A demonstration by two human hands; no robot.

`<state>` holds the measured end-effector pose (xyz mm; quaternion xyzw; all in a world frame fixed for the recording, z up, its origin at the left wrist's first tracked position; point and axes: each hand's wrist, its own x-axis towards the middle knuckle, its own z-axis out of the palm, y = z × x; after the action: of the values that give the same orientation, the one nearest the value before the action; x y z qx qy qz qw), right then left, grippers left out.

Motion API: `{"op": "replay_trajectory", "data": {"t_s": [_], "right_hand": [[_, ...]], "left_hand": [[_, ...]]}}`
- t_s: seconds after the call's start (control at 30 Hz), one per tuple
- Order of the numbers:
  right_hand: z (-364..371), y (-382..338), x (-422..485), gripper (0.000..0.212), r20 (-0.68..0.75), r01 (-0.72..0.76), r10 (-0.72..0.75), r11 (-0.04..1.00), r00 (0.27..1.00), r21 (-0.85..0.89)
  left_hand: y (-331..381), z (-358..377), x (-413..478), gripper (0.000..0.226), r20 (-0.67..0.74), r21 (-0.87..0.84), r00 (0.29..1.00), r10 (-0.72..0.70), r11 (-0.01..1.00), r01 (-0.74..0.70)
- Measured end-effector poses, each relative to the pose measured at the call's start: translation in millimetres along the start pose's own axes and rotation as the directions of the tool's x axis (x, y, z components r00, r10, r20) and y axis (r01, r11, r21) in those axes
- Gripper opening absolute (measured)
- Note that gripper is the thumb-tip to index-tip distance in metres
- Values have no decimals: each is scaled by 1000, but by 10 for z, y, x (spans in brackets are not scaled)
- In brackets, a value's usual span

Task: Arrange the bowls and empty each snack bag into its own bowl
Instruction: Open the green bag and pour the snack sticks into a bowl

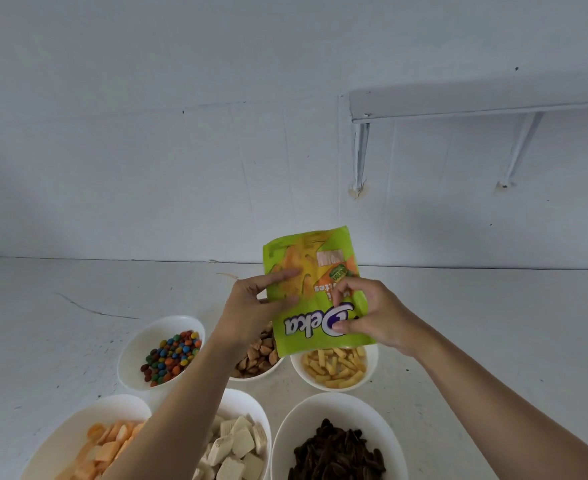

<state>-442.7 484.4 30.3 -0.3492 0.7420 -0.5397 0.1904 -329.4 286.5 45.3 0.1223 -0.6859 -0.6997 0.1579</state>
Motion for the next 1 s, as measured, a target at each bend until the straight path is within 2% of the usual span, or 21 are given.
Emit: {"op": "replay_trajectory", "data": {"t_s": [0.07, 0.2, 0.33, 0.43, 0.5, 0.57, 0.67, 0.73, 0.8, 0.9, 1.0], "right_hand": [[-7, -46, -11, 36, 59, 4, -2, 999, 998, -32], [38, -128, -23, 35, 158, -10, 10, 1000, 987, 5], [71, -165, -33, 33, 166, -3, 8, 1000, 986, -28], [97, -148, -39, 28, 13, 34, -34, 998, 999, -53], [108, -91, -32, 25, -184, 51, -42, 998, 982, 46], [127, -47, -30, 24, -324, 72, -20, 986, 946, 148], [220, -47, -36, 21, -400, 97, 55, 932, 915, 350], [331, -103, -35, 22, -372, 100, 117, 851, 921, 515], [486, -158, -21, 33, -266, 52, 145, 787, 953, 615], [795, -249, 11, 52, -61, -63, 133, 761, 989, 645], [1112, -378, 84, 48, 15, -89, 107, 742, 994, 665]], "left_hand": [[31, -46, 4, 41, 29, 2, 999, 14, 1000, -14], [126, -185, 55, 23, -98, 24, 989, 109, 994, -107], [209, -318, 27, 27, -13, 91, 990, 140, 986, -138], [228, -391, -33, 30, -22, 73, 990, 143, 987, -141], [217, -448, -76, 35, -25, 43, 992, 127, 991, -126], [189, -471, -138, 37, -7, 33, 994, 112, 993, -112], [98, -471, -221, 32, -77, -62, 989, 123, 990, -127], [33, -480, -280, 31, -181, -142, 976, 124, 978, -151], [11, -481, -360, 32, -297, -195, 949, 104, 967, -167], [16, -516, -527, 33, -449, -237, 889, 83, 949, -209], [17, -683, -717, 33, -576, -233, 813, 78, 938, -255]]}}
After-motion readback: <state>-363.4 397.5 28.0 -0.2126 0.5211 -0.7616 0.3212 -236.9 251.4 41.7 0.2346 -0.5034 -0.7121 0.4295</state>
